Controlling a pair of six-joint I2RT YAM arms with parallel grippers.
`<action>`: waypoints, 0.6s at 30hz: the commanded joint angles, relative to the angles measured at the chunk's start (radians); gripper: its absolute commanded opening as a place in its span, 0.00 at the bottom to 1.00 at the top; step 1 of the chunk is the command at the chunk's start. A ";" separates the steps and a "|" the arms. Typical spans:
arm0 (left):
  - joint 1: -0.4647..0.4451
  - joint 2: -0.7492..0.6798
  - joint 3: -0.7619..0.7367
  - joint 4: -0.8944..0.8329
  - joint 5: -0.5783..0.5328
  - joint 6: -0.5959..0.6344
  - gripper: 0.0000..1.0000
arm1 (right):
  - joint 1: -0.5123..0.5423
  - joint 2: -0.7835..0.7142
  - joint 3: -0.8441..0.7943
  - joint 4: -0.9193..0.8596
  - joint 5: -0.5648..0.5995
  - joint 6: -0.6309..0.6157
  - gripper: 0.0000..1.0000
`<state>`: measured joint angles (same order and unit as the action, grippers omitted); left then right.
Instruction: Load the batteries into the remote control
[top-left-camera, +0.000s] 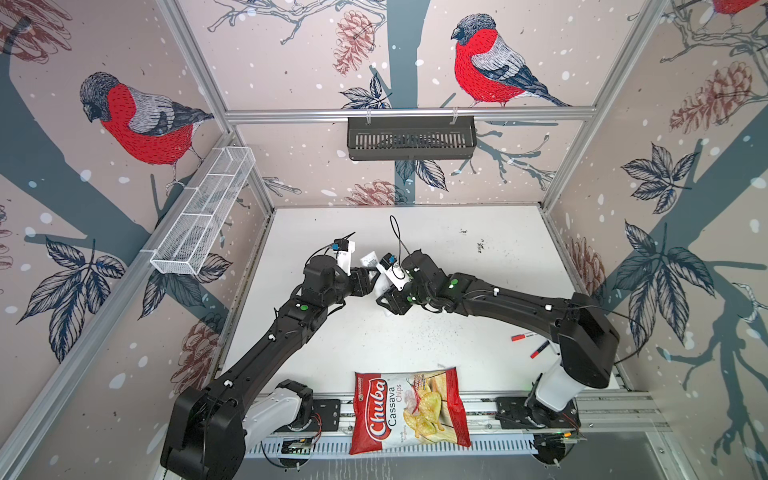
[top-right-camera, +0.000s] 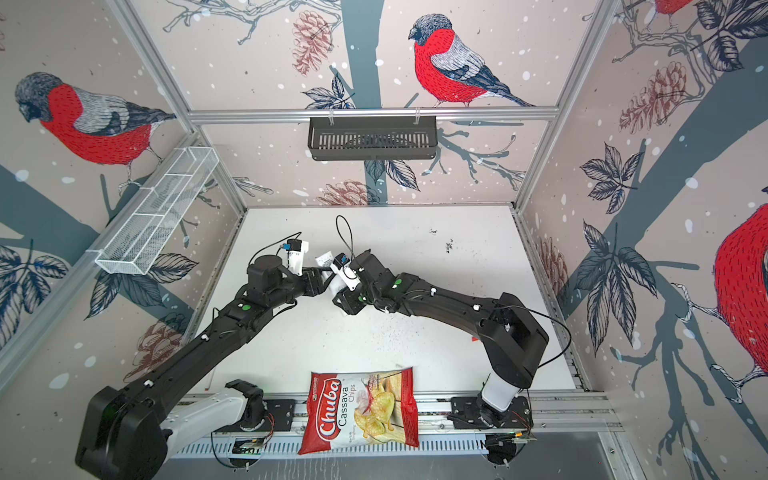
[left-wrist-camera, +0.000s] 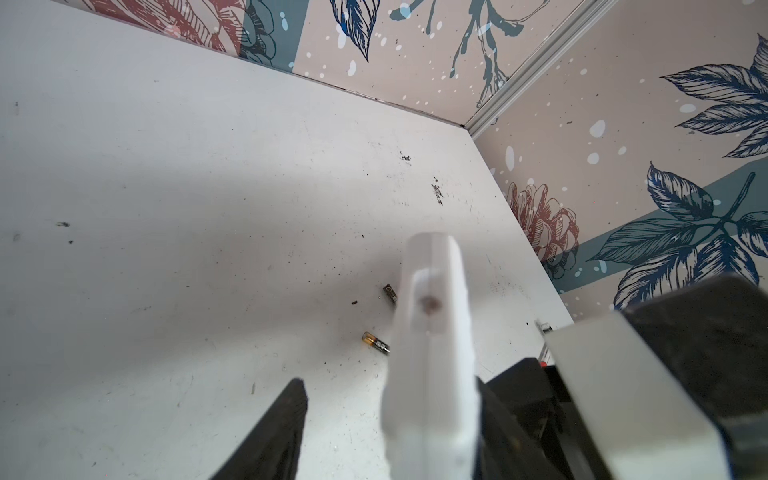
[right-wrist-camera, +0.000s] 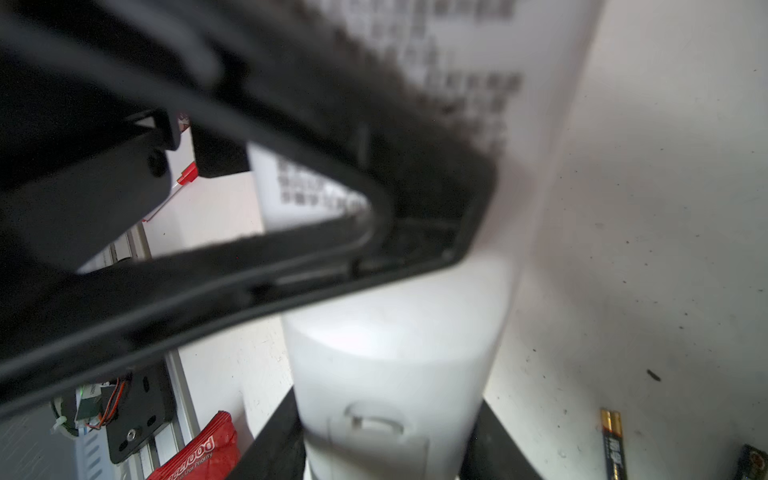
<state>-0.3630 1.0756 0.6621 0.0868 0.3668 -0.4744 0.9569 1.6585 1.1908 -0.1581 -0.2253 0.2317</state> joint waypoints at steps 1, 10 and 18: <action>0.001 0.009 0.010 0.036 -0.013 -0.005 0.51 | 0.012 -0.023 -0.001 0.017 0.014 -0.028 0.26; 0.001 0.024 -0.002 0.111 0.062 -0.036 0.43 | 0.020 -0.046 -0.014 0.030 0.021 -0.043 0.26; 0.002 0.027 -0.009 0.142 0.097 -0.038 0.20 | 0.020 -0.047 -0.031 0.063 -0.014 -0.048 0.28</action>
<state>-0.3649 1.0981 0.6548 0.2005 0.4847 -0.5396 0.9741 1.6226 1.1629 -0.1398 -0.2100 0.2047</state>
